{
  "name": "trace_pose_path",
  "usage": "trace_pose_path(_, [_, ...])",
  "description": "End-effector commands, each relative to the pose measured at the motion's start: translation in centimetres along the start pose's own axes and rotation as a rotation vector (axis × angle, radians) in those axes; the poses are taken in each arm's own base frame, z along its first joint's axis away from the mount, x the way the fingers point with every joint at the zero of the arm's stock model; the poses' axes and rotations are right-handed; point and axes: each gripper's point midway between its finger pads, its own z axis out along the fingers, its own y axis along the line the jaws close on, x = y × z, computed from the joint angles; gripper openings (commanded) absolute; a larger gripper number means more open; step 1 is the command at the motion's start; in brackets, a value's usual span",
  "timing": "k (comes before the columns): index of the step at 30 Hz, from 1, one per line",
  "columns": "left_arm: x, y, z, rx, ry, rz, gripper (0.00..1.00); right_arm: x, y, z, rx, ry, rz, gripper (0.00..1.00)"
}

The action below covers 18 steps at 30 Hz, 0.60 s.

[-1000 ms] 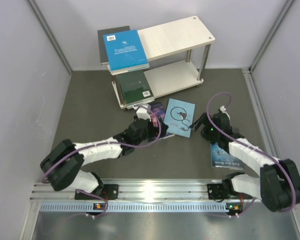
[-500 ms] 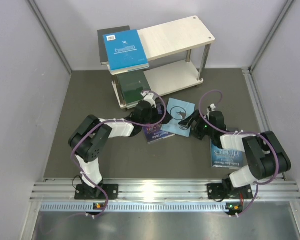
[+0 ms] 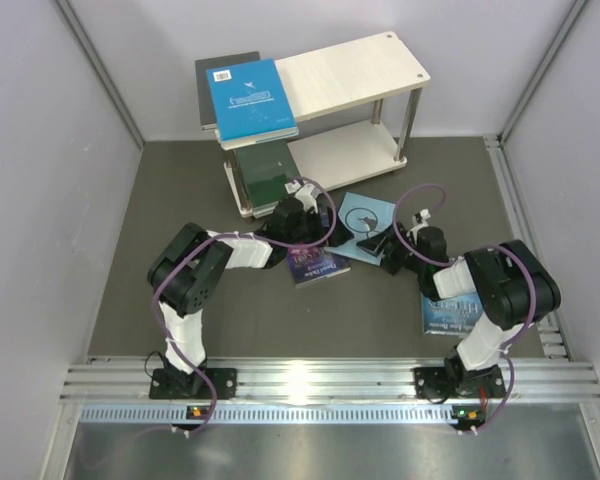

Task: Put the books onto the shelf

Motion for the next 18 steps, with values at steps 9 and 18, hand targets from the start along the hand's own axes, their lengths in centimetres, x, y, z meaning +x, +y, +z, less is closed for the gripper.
trace_pose_path(9, [1.1,-1.3,-0.8,0.089,0.034,-0.049,0.99,1.8,-6.1,-3.4,0.247,-0.007,0.004,0.04])
trace_pose_path(18, [0.2,-2.1,-2.8,0.111,-0.017,-0.038,0.99,-1.1,-0.6,-8.6,0.216,-0.139,-0.161,0.00])
